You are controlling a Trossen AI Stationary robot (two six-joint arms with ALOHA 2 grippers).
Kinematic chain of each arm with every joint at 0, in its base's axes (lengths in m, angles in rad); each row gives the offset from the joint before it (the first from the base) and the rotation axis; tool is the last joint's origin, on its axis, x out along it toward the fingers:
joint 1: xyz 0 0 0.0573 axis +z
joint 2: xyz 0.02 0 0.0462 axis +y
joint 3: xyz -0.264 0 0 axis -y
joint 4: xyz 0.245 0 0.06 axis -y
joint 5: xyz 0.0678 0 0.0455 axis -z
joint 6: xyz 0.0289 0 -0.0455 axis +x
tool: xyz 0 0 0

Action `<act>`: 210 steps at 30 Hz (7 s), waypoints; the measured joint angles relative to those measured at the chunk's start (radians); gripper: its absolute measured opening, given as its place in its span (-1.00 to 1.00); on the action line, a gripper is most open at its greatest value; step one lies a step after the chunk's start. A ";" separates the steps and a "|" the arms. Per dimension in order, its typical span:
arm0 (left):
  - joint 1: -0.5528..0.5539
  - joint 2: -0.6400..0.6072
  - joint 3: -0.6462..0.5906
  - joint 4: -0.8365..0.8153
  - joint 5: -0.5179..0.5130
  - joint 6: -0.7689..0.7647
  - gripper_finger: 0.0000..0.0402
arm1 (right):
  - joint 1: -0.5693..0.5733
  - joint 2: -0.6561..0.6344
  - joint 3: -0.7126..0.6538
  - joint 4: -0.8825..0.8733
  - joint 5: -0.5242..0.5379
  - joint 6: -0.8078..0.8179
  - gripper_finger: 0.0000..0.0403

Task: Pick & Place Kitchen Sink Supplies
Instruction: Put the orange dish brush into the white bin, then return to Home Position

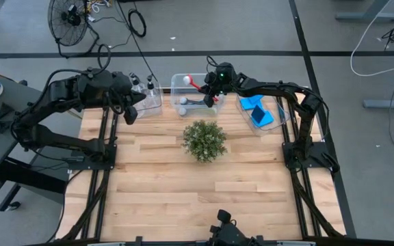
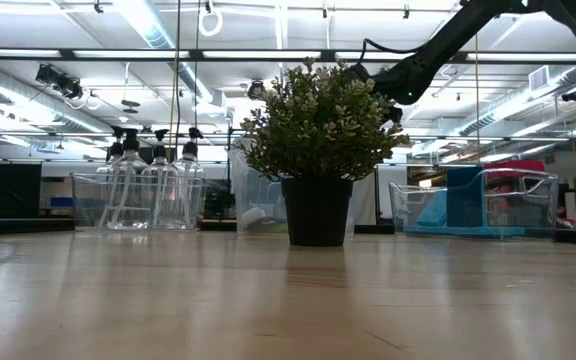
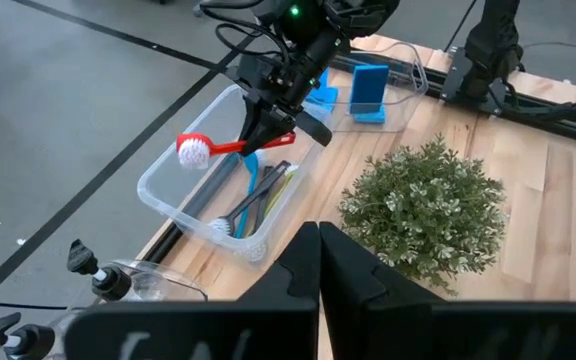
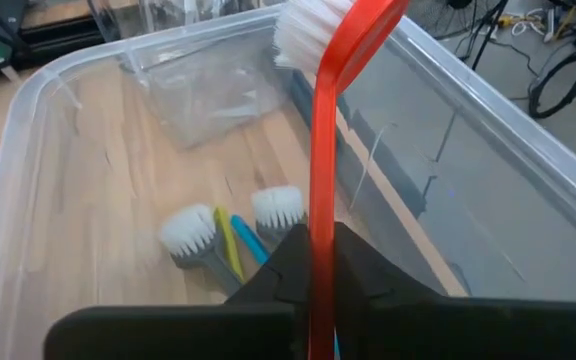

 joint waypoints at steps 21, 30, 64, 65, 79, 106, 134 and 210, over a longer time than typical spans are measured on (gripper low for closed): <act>0.000 0.000 0.000 0.000 0.000 -0.002 -0.99 | 0.000 -0.001 0.000 0.002 0.000 0.055 -0.23; 0.000 0.000 0.000 0.000 0.001 -0.002 -0.99 | 0.019 -0.064 0.000 0.000 -0.098 0.045 -0.33; -0.003 0.163 -0.001 0.113 0.098 0.013 -0.99 | 0.269 -0.665 -0.030 -0.599 -0.078 0.045 -0.98; -0.003 0.165 -0.001 0.115 0.098 0.015 -0.99 | 0.279 -0.680 -0.055 -0.579 -0.077 0.046 -0.98; -0.003 0.186 -0.001 0.159 0.008 -0.064 -0.99 | 0.393 -0.913 -0.468 -0.037 0.109 0.317 -0.99; -0.003 0.186 0.000 0.180 0.011 -0.125 -0.99 | 0.573 -1.077 -0.912 0.309 0.127 0.272 -0.99; -0.003 0.185 0.000 0.180 0.011 -0.125 -0.99 | 0.590 -1.553 -1.252 0.270 0.160 0.258 -0.98; -0.034 0.146 0.001 0.290 -0.006 -0.174 -0.99 | 0.590 -1.892 -1.253 -0.021 0.187 0.208 -0.98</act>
